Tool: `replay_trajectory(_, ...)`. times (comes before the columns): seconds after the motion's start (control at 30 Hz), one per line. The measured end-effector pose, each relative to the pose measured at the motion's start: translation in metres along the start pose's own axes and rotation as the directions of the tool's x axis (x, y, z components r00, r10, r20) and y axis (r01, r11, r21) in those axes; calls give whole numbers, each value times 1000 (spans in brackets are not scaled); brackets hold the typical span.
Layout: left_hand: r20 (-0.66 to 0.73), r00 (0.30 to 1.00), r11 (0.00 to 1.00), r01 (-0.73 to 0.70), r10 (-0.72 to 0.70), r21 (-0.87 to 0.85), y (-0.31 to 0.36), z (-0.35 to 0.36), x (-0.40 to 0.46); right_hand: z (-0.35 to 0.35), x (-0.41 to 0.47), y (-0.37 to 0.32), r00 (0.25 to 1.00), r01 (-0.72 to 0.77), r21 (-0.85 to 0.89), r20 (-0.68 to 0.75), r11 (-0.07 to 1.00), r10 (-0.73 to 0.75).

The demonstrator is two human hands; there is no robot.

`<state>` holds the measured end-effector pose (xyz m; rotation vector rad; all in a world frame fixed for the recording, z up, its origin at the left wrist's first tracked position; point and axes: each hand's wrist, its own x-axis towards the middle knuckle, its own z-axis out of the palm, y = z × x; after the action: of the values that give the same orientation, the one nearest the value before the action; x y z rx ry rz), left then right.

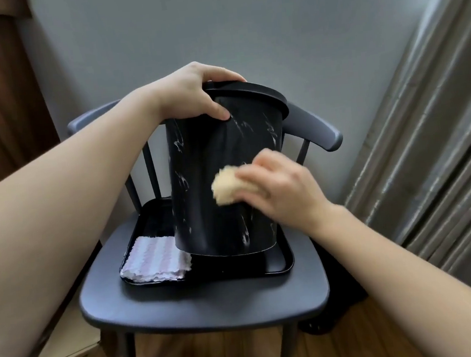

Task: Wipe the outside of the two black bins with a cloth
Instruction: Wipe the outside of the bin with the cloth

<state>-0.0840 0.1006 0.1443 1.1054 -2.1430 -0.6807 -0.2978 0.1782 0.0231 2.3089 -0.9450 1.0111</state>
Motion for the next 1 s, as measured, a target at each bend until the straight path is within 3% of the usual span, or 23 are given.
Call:
replay_trajectory(0.1,18,1000,999,-13,12,40,4,2,0,-6,44,15,974,-191,33,-119,981,193)
replay_trajectory(0.2,49,999,998,-12,8,69,7,1,-1,-6,60,22,945,-286,56,-151,957,291)
replay_trajectory(0.4,80,997,998,-8,4,60,5,-3,-5,-6,26,5,991,-116,27,-64,993,117)
replay_trajectory(0.57,110,993,989,-67,53,129,12,2,-4,-15,59,12,923,-334,59,-181,941,339)
replay_trajectory(0.73,119,991,989,-77,63,123,10,-2,-8,-18,68,13,957,-242,46,-151,969,246)
replay_trajectory(1.0,92,995,994,-42,33,100,7,-4,-7,-20,56,36,933,-321,41,-156,946,323)
